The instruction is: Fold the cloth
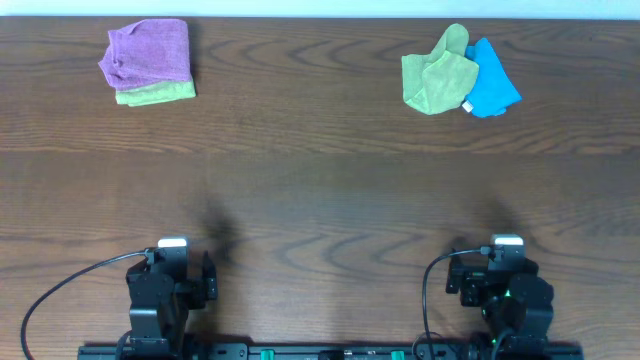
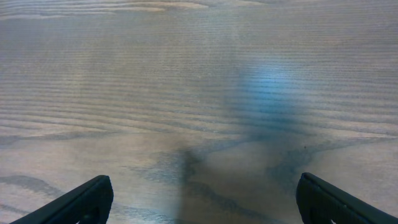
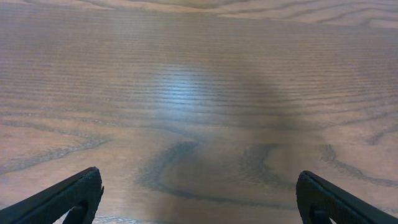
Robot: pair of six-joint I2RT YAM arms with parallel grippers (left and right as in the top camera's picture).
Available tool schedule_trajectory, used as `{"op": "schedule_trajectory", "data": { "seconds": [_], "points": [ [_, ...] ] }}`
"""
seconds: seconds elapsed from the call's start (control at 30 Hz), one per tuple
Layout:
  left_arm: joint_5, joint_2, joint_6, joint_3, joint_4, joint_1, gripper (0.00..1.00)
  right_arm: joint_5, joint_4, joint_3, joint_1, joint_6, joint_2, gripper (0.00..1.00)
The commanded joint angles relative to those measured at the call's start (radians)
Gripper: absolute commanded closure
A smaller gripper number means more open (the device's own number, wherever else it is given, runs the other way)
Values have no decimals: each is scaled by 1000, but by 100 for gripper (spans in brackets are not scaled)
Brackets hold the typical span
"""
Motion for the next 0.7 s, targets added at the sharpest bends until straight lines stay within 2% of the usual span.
{"op": "schedule_trajectory", "data": {
  "seconds": [0.0,0.47,0.53,0.67],
  "points": [
    [-17,-7,-8,-33,-29,4,5,6,-4,-11,-6,24,-10,1],
    [-17,-7,-8,-33,-29,4,5,2,-1,-7,-6,52,-7,1],
    [-17,-7,-8,-33,-29,4,5,0,3,30,-6,97,36,1],
    [-17,-7,-8,-33,-29,4,5,2,21,172,-6,98,222,1]
  ]
}}
